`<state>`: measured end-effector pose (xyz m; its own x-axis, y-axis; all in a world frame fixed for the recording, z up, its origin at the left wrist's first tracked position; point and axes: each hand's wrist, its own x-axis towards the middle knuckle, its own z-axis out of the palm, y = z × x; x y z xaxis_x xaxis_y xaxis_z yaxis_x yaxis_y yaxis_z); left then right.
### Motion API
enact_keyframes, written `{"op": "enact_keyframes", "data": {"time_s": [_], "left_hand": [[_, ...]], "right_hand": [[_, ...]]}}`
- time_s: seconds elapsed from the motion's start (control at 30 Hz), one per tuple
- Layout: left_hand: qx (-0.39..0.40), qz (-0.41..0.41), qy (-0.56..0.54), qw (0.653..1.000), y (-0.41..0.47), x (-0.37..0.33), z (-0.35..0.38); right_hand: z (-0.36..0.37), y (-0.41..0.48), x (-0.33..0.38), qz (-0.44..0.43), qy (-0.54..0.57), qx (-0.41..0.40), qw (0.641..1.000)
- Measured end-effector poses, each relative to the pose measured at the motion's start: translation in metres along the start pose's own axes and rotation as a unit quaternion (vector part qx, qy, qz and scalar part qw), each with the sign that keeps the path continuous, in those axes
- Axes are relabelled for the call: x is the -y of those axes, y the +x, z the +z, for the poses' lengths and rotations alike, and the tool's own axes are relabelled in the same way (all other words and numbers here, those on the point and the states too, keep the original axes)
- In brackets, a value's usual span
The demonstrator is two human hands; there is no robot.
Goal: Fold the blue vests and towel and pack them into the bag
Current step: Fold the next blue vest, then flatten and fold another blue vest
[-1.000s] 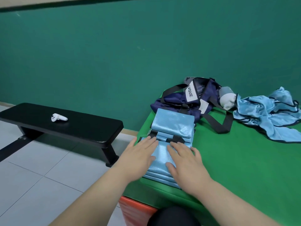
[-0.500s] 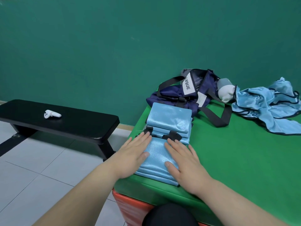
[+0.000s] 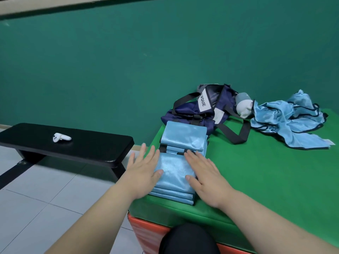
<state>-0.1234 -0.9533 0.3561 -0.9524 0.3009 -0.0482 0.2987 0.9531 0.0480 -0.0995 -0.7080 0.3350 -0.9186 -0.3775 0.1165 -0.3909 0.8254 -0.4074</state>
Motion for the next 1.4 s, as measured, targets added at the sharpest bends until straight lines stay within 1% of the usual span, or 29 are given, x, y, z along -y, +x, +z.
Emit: {"op": "enact_keyframes", "data": {"time_s": [0.07, 0.13, 0.27, 0.4, 0.63, 0.9, 1.07, 1.27, 1.4], "left_hand": [[-0.032, -0.017, 0.015, 0.999, -0.004, -0.009, -0.006], [-0.052, -0.007, 0.030, 0.998, -0.008, -0.023, -0.012], [-0.071, 0.062, 0.043, 0.995, -0.009, -0.068, -0.017], [-0.093, 0.124, 0.037, 0.987, 0.006, -0.122, -0.010], [-0.082, 0.183, -0.003, 0.980, 0.055, -0.210, 0.012], [-0.056, 0.193, -0.052, 0.978, 0.135, -0.280, 0.050], [-0.072, 0.196, -0.101, 0.973, 0.179, -0.310, 0.065], [-0.116, 0.190, -0.161, 0.962, 0.195, -0.317, 0.081], [-0.115, 0.194, -0.174, 0.958, 0.191, -0.313, 0.085]], "right_hand": [[-0.007, -0.007, -0.004, 0.015, 0.020, -0.033, 0.999], [-0.012, -0.016, -0.011, 0.025, 0.034, -0.045, 0.998], [-0.021, -0.037, -0.036, 0.058, 0.038, -0.042, 0.997], [-0.037, -0.058, -0.074, 0.102, 0.041, -0.066, 0.992], [-0.083, -0.092, -0.157, 0.181, 0.012, -0.097, 0.979], [-0.119, -0.106, -0.250, 0.255, -0.032, -0.089, 0.962], [-0.130, -0.091, -0.294, 0.277, -0.049, -0.086, 0.956], [-0.133, -0.064, -0.335, 0.310, -0.089, -0.081, 0.943], [-0.124, -0.059, -0.340, 0.341, -0.119, -0.074, 0.929]]}}
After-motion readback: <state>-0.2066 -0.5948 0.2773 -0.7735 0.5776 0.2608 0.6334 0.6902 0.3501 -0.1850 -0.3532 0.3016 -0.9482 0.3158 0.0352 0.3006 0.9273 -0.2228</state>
